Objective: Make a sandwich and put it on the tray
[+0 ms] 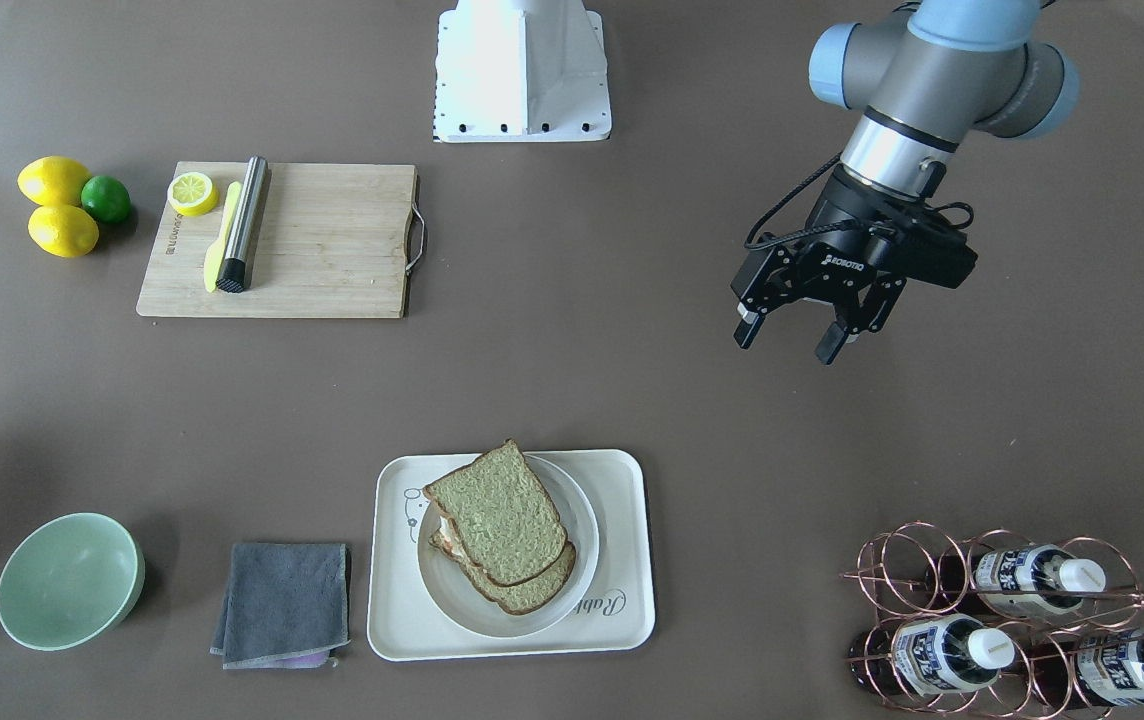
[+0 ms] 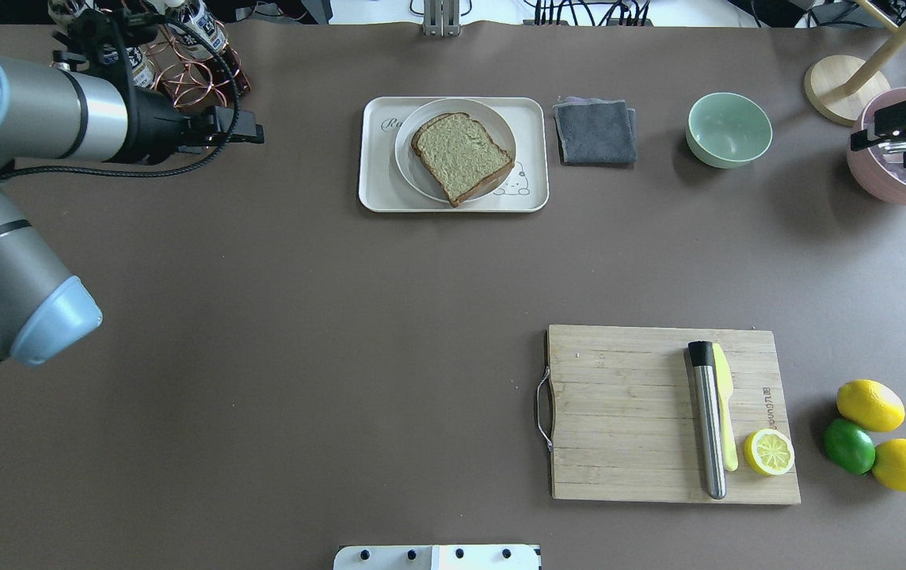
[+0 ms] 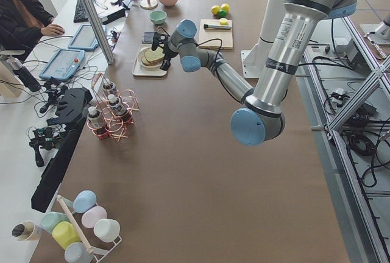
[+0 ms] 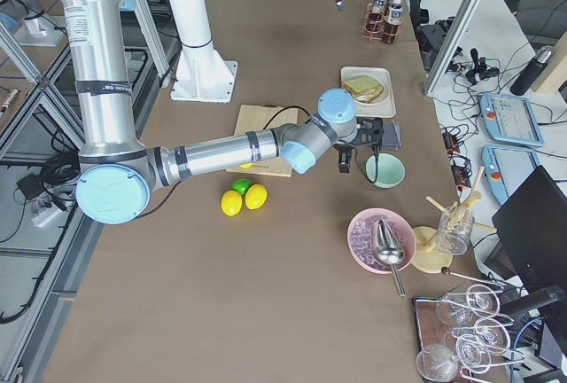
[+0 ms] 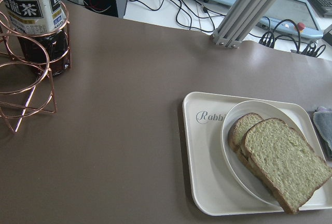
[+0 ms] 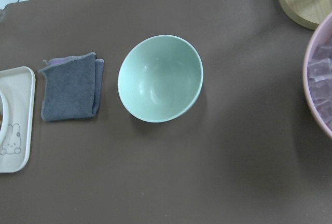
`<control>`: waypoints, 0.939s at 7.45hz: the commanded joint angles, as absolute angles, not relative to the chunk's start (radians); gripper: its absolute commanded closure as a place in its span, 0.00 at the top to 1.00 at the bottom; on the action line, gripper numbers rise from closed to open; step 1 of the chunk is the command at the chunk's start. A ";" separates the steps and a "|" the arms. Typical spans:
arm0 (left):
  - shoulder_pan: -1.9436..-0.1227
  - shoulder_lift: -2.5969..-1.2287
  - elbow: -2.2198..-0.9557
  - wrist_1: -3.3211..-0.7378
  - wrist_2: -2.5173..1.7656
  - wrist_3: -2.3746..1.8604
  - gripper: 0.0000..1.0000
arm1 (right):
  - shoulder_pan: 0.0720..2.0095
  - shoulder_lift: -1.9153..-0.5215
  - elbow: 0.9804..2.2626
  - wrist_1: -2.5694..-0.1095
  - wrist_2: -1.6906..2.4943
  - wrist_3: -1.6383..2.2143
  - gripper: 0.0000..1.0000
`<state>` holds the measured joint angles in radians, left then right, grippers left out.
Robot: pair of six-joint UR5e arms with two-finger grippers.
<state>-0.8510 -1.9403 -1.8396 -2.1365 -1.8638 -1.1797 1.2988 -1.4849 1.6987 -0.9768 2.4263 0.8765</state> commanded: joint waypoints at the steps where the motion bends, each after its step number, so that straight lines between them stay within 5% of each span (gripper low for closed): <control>1: -1.082 -1.835 -1.826 -2.134 -2.312 -0.852 0.98 | 1.425 -1.512 1.621 -1.144 2.607 0.498 1.00; 4: -1.207 -1.738 -1.812 -2.116 -2.379 -0.602 0.98 | 1.466 -1.534 1.599 -1.170 2.597 0.392 1.00; 7: -1.397 -1.716 -1.801 -1.830 -2.245 -0.129 0.98 | 1.506 -1.529 1.589 -1.429 2.389 0.004 1.00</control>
<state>-1.2876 -1.7217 -1.8062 -2.0179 -2.3272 -0.4013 1.4744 -1.5324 1.5920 -1.2702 2.5197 0.2222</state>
